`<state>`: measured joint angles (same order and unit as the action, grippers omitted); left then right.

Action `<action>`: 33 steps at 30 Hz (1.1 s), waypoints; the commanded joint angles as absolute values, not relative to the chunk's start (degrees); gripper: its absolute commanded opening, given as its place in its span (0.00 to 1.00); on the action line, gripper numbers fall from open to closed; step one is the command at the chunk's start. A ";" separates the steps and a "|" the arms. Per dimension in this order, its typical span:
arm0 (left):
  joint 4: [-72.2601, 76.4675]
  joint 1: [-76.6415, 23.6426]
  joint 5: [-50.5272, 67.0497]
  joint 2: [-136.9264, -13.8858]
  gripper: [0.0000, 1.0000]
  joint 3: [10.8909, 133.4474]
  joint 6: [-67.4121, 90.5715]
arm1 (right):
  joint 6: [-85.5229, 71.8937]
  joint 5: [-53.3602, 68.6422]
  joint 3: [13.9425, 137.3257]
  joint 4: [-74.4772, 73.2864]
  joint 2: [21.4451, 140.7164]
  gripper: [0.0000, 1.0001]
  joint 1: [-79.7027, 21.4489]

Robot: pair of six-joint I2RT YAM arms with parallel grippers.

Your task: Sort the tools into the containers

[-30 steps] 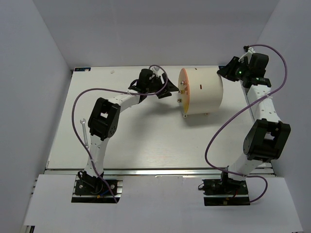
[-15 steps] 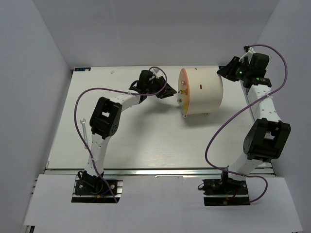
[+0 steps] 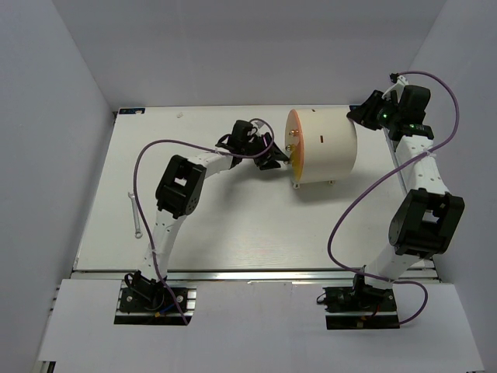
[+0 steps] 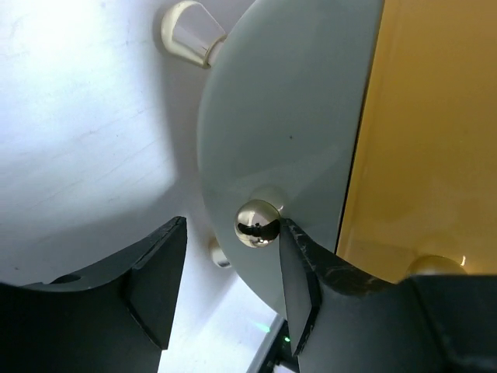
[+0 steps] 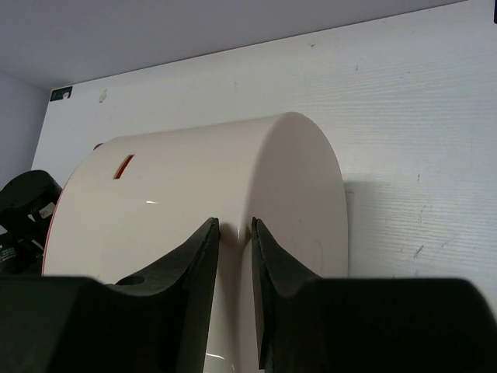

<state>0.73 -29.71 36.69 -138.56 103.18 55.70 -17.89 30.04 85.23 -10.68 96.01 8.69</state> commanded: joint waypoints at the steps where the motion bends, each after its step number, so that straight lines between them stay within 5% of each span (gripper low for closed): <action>1: 0.35 -31.02 38.49 -137.81 0.59 105.82 55.37 | -17.14 28.65 84.20 -16.87 98.61 0.29 8.70; 8: 0.35 -31.46 38.15 -138.69 0.50 106.26 56.07 | -17.49 28.74 84.37 -16.79 99.05 0.29 8.79; 12: 0.97 -31.73 37.97 -139.31 0.28 106.26 56.95 | -17.40 28.30 84.37 -16.79 99.23 0.29 8.79; 20: 0.35 -31.99 37.88 -139.40 0.04 105.74 57.48 | -17.32 27.69 84.55 -16.87 99.32 0.29 8.79; 25: 0.53 -31.99 37.62 -138.34 0.10 104.07 57.30 | -17.23 27.33 84.64 -17.05 99.32 0.28 8.79; 33: 0.35 -30.94 36.21 -135.53 0.07 98.80 56.34 | -16.88 26.28 84.73 -17.40 99.40 0.29 8.79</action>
